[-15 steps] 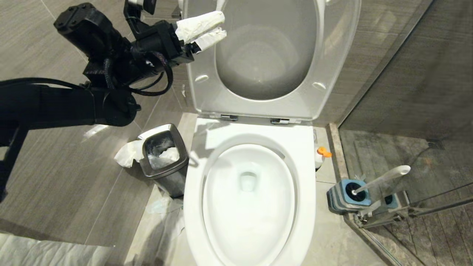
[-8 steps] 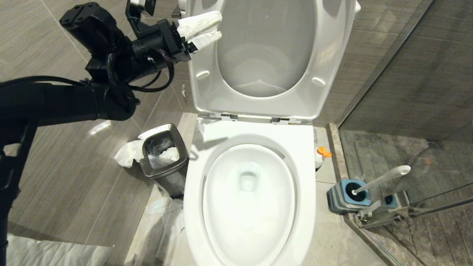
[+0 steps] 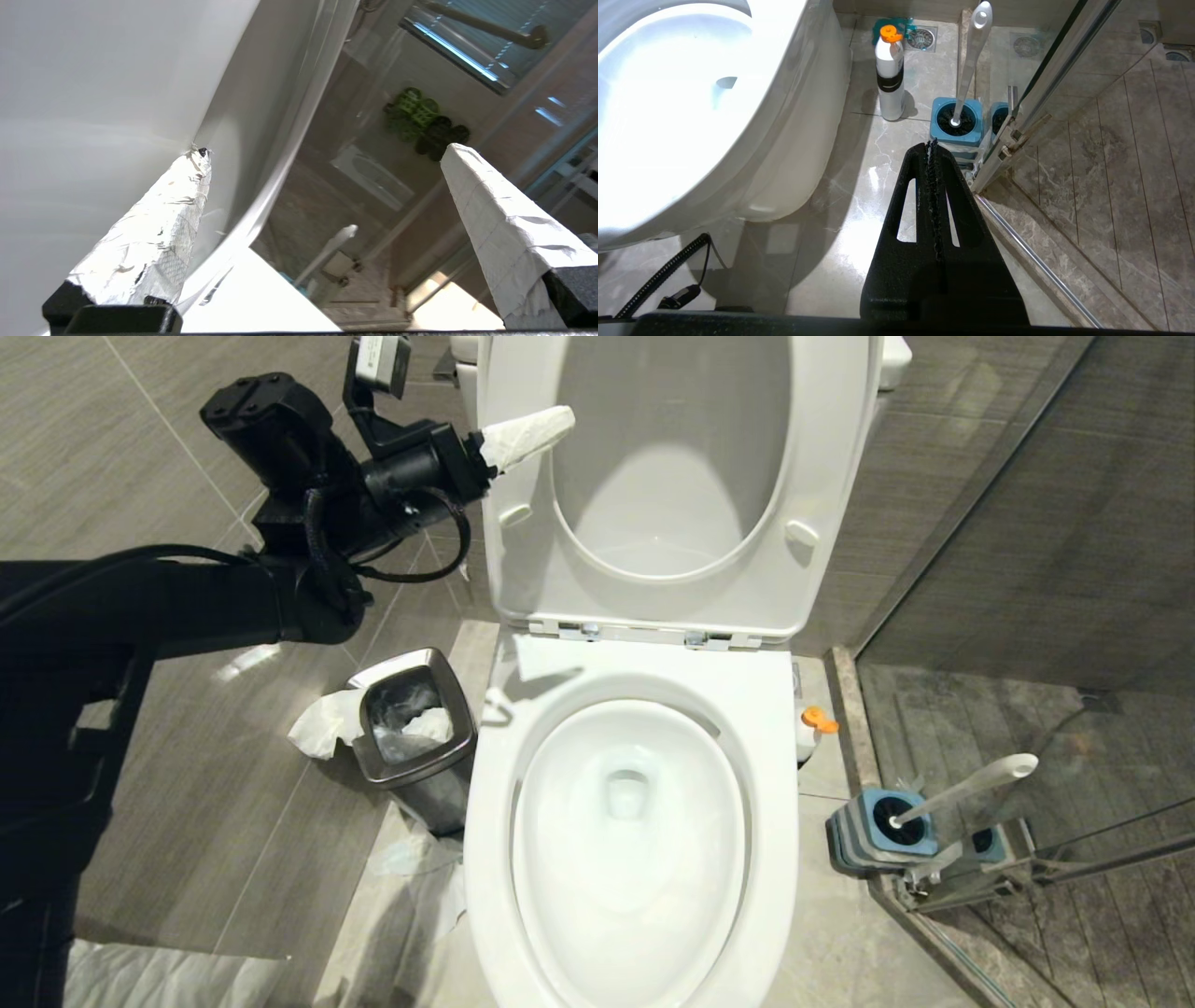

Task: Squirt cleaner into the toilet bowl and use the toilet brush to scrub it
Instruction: Use the left hand to lift the toilet lid slightly

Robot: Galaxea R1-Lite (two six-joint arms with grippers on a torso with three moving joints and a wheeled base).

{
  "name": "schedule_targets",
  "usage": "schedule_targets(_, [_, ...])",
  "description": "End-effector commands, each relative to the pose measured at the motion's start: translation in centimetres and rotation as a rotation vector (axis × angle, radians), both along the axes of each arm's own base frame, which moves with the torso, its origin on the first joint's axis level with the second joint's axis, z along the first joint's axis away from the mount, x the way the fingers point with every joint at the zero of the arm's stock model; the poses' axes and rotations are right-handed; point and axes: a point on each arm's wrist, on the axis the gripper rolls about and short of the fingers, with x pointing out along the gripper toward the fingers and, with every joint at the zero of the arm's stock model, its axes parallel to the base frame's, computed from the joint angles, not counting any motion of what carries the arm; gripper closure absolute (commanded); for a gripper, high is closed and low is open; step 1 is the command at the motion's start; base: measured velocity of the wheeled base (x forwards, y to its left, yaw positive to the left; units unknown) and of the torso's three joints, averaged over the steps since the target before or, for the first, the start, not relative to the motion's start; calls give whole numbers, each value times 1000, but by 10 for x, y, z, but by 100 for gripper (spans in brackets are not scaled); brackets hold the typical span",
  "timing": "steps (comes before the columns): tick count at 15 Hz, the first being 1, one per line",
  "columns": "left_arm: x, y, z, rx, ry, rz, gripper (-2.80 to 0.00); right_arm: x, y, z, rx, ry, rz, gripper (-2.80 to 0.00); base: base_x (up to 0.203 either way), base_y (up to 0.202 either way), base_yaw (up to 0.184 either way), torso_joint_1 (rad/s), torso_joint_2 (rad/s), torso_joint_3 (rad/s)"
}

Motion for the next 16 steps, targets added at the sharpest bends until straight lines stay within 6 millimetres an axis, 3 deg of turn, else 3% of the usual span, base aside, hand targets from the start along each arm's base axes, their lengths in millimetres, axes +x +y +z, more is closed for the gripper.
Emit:
schedule_targets(1, [9,-2,-11,0,-8,29,-280,0,0,0,0,-1,0,0,0,0,0,0,0,0])
schedule_targets(9, [16,-7,-21,-19,-43,111,-280,0,0,0,0,-1,0,0,0,0,0,0,0,0])
schedule_targets(16, [-7,0,11,-61,53,50,-280,0,0,0,0,-1,0,0,0,0,0,0,0,0])
